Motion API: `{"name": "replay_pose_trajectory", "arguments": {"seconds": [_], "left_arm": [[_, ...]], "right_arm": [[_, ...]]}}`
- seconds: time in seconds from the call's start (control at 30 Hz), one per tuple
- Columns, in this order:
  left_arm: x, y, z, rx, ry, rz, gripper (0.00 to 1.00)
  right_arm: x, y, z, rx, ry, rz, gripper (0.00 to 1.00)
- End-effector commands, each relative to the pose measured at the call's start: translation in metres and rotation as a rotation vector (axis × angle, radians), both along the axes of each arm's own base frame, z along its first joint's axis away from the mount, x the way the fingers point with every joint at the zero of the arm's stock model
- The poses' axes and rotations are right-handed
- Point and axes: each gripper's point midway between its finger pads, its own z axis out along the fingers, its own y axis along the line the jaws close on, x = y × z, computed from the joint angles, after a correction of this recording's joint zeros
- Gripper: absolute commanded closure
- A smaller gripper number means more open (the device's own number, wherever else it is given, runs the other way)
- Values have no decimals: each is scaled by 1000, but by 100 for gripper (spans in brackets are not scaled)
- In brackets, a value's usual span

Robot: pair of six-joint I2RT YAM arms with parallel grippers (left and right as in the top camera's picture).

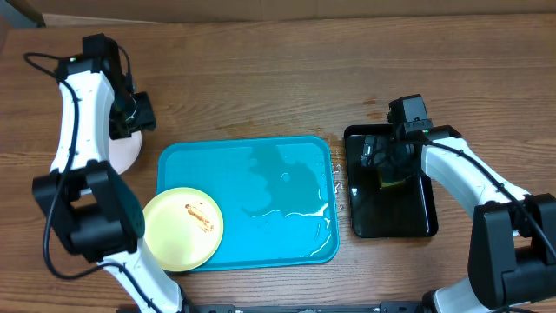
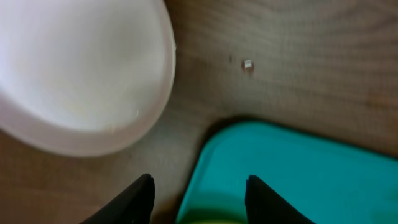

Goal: Clean dirty plates on tray and stack at the side
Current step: 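Lift the left gripper away from the stack toward the yellow plate, then grasp the yellow plate's left rim with the left gripper on the blue tray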

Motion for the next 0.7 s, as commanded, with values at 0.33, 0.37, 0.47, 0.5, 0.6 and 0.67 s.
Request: {"name": "replay_pose_trajectory", "arguments": {"seconds": [0.33,0.37,0.47,0.5,0.6,0.67], "left_arm": [[-113,-24,125,71,-158,155,47],[-123,-25,124,69,-158,167,46],[-144,-29,107,66,-145,185,44],[-149,-30,98,65,-136,188,42],[-160,-31,61,63,-85,215,34],[-170,-35,20,49,-18,220,32]], "right_arm": [[-2,-3,-3,-10,5,-6,0],[-2,-3,-3,-10,5,-6,0],[-2,-3,-3,-10,5,-6,0],[-2,-3,-3,-10,5,-6,0],[-2,-3,-3,-10,5,-6,0],[-2,-3,-3,-10,5,-6,0]]}}
